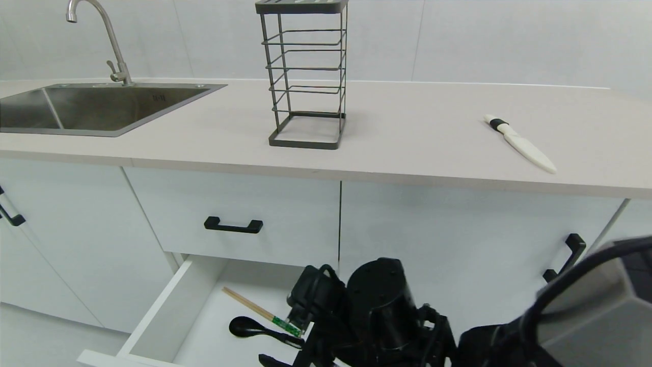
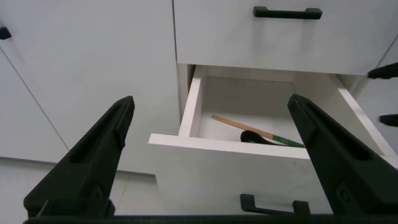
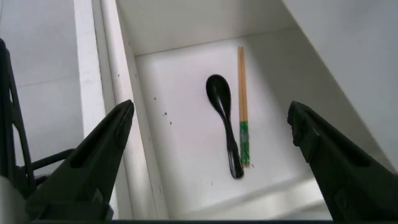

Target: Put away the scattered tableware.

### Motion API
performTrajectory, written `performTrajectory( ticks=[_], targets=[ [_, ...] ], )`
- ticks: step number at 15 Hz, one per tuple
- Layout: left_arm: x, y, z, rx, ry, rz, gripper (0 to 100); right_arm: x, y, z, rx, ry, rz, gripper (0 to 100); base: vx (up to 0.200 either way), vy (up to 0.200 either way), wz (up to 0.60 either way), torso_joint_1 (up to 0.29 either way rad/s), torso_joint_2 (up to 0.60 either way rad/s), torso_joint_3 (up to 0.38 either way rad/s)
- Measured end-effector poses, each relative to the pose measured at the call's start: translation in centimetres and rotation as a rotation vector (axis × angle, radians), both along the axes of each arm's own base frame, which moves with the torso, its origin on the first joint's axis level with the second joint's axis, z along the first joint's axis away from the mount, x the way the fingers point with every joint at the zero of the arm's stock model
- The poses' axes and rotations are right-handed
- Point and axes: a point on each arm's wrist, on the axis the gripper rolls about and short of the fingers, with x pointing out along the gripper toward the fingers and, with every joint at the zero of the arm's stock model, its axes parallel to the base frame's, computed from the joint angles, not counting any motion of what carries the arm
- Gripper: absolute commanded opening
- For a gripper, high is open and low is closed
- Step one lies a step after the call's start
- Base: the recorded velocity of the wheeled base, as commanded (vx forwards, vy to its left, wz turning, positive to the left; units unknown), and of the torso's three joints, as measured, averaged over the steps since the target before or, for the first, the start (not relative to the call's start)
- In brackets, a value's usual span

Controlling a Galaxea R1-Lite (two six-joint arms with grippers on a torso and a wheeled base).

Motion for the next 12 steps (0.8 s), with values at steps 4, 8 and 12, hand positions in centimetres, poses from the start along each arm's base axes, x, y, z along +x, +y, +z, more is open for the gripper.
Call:
performTrajectory(
  ticks=[4,8,12],
  targets=[
    [0.0,0.0,0.0,0.0,0.0,0.0,100,-2.2,-4.4,3.7,0.065,-0.025,0.02,100,0.0,0.0,0.0,0.0,0.0,0.0],
    [0.0,0.0,0.0,0.0,0.0,0.0,100,-5.1,-9.3,7.4,0.149,-0.076,0.025,100,0.0,0.0,0.0,0.0,0.0,0.0],
    [0.0,0.0,0.0,0.0,0.0,0.0,100,-7.8,-14.4,8.7,0.202,-0.111,0.007,100,0.0,0.0,0.0,0.0,0.0,0.0]
  ],
)
